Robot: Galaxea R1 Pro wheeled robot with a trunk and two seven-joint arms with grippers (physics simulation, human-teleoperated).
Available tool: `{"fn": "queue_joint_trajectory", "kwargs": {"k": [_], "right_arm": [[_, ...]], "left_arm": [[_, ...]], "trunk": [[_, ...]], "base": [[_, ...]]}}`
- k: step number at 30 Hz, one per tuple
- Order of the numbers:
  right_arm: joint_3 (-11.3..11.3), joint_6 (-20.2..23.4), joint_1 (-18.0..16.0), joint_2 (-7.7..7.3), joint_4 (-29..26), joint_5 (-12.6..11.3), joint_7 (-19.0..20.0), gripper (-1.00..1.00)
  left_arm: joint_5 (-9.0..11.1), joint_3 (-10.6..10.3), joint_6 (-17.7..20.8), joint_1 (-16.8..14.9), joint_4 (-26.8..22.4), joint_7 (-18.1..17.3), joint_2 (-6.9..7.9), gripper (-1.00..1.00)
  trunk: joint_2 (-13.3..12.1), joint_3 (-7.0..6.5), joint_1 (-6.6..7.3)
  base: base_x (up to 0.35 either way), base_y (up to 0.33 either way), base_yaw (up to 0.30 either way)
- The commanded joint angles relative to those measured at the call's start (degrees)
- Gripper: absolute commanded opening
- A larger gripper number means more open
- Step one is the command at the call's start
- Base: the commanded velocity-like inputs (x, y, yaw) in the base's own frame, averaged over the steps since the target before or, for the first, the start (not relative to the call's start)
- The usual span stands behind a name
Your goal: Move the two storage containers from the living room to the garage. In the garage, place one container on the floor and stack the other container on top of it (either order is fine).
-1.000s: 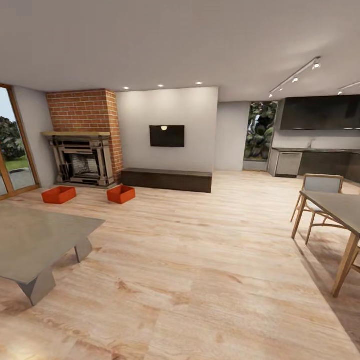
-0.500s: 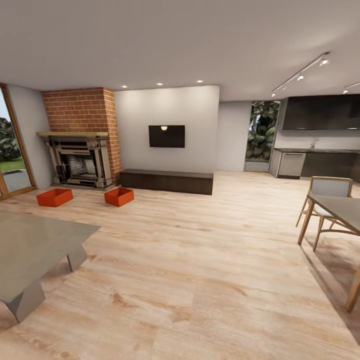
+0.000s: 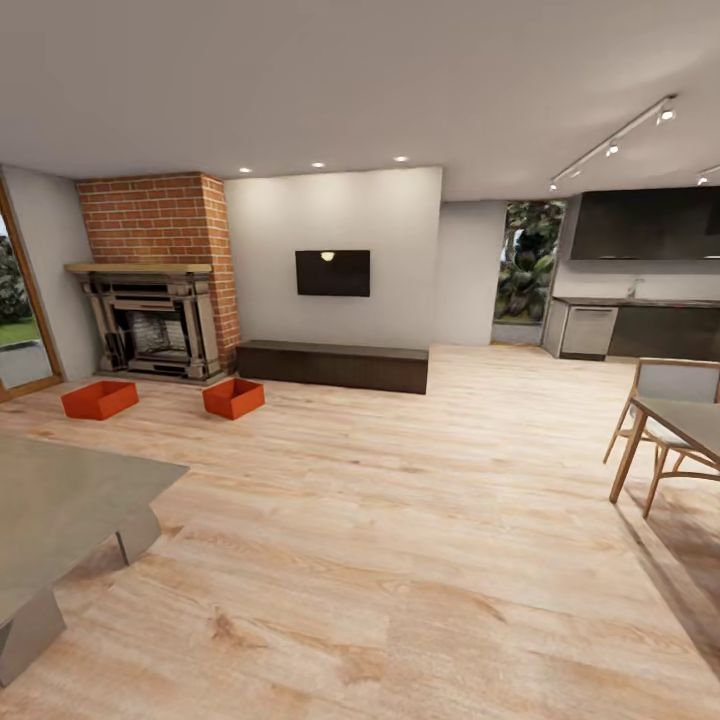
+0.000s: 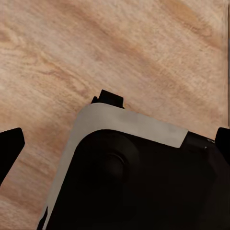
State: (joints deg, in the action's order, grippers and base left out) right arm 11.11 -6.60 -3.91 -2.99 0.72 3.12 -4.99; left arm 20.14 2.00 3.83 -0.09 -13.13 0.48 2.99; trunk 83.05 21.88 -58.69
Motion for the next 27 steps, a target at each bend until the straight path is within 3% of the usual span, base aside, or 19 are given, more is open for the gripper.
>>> {"fn": "queue_joint_trajectory", "kwargs": {"k": [1, 27], "right_arm": [[0.33, -0.11, -0.05, 0.01, 0.08, 0.44, -0.23, 1.00], [0.47, -0.16, -0.05, -0.08, 0.07, 0.70, -0.21, 1.00]], "left_arm": [[0.18, 0.20, 0.39, 0.00, -0.15, 0.08, -0.01, 1.00], [0.17, 0.20, 0.38, 0.00, -0.15, 0.08, 0.07, 1.00]], "trunk": [[0.03, 0.07, -0.03], [0.03, 0.07, -0.03]], "base": [[0.324, 0.000, 0.000], [0.324, 0.000, 0.000]]}}
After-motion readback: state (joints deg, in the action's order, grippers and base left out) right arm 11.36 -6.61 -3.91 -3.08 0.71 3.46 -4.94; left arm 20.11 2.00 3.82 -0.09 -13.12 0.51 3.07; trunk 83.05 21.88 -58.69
